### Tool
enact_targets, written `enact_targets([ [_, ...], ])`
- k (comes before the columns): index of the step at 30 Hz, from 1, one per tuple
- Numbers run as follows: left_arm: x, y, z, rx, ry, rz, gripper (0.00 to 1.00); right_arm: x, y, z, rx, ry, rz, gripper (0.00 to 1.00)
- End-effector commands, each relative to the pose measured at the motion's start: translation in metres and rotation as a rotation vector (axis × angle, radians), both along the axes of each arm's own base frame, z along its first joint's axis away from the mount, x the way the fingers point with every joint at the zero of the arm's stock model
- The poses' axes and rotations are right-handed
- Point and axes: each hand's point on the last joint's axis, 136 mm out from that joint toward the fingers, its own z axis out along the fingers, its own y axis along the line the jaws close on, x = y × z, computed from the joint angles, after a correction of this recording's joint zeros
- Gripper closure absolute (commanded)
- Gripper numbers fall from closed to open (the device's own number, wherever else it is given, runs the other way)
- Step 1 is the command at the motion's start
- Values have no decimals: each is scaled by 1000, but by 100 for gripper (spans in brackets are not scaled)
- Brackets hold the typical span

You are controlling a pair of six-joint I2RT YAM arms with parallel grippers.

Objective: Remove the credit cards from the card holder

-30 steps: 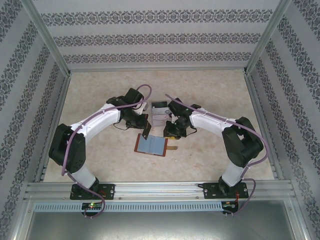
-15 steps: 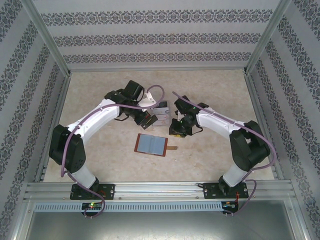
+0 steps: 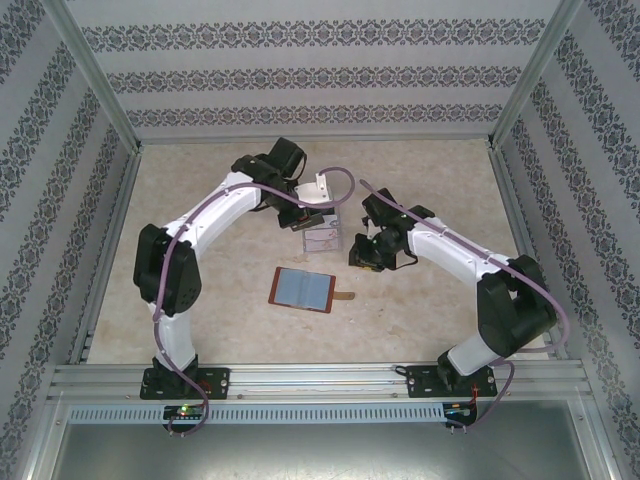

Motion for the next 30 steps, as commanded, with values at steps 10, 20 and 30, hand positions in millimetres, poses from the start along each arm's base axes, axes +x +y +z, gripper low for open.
enact_targets([
  [10, 36, -8, -5, 92, 0, -127, 100, -5, -17, -7, -29, 9, -33, 74],
  [20, 58, -15, -17, 121, -15, -140, 100, 1, -18, -8, -27, 18, -44, 74],
  [30, 66, -19, -40, 134, 0, -150, 100, 0, -20, -13, -31, 33, -51, 74],
])
